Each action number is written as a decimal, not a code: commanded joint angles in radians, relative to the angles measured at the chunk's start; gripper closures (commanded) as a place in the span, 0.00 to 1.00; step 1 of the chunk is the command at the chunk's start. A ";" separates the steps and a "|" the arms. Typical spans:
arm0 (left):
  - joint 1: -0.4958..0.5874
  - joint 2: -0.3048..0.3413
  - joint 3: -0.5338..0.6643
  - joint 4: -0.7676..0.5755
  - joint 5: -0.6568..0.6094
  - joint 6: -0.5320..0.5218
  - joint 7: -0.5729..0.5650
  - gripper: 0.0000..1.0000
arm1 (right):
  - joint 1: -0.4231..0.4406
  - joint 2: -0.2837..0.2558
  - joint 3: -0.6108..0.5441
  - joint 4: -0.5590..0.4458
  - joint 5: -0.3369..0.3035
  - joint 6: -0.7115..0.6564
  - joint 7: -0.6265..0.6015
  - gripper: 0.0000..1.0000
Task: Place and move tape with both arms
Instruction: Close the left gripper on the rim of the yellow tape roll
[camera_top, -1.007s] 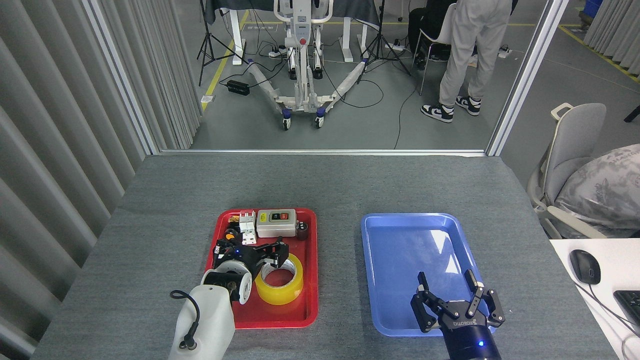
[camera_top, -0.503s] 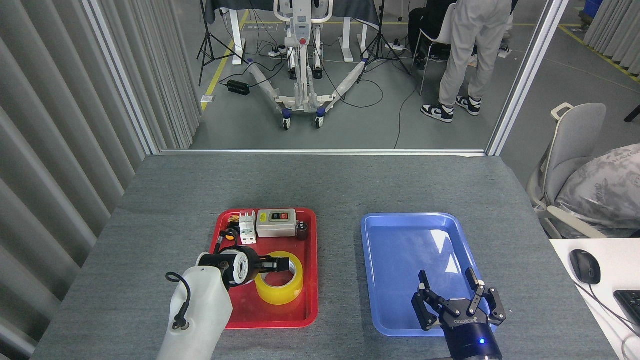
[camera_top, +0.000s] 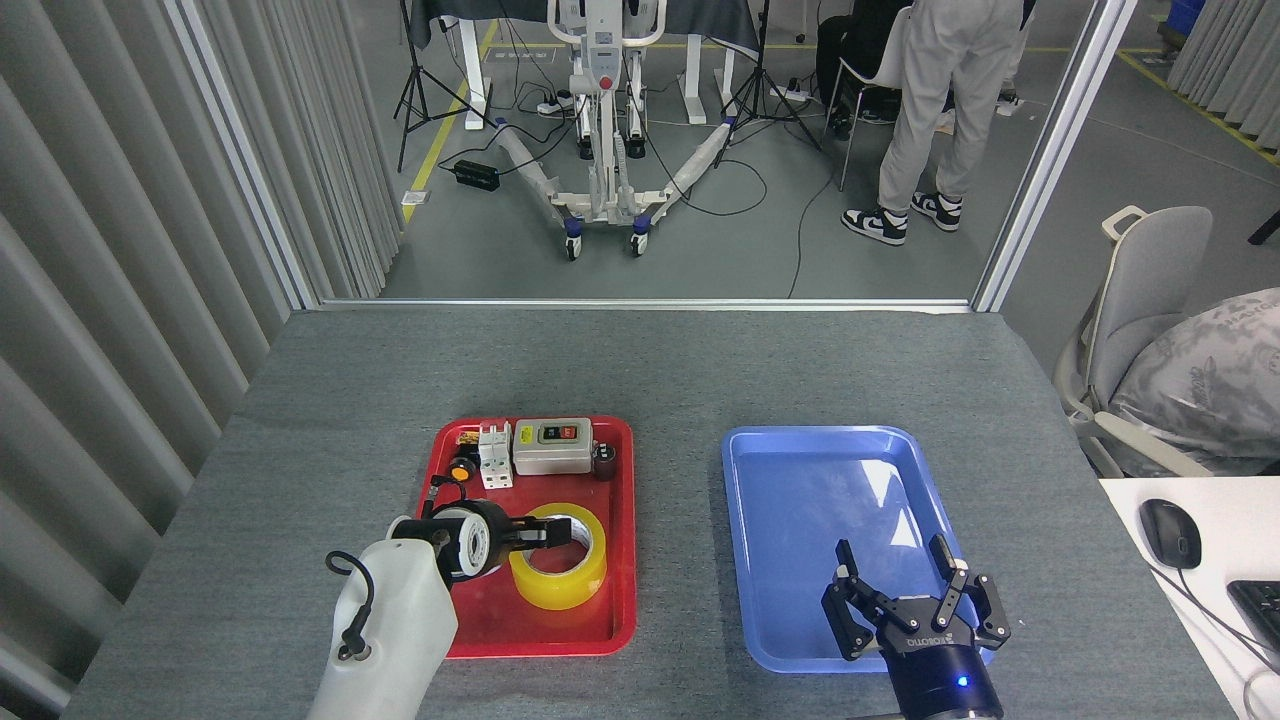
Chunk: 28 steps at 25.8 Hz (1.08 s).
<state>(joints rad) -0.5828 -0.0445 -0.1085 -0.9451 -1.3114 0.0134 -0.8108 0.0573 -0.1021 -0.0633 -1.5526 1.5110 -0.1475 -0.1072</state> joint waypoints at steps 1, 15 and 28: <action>0.000 0.011 -0.002 0.023 -0.009 -0.001 0.078 0.01 | -0.004 0.002 0.000 -0.001 0.000 0.000 0.000 0.00; -0.006 0.034 -0.002 0.040 -0.097 -0.118 0.058 0.01 | -0.001 0.002 -0.001 0.000 0.000 0.002 0.000 0.00; -0.026 0.029 -0.014 0.065 -0.117 -0.176 0.013 0.01 | 0.001 0.007 0.003 0.000 0.035 0.002 0.000 0.00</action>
<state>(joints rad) -0.6002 -0.0166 -0.1173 -0.8893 -1.4230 -0.1623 -0.7947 0.0622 -0.0963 -0.0598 -1.5538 1.5261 -0.1455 -0.1058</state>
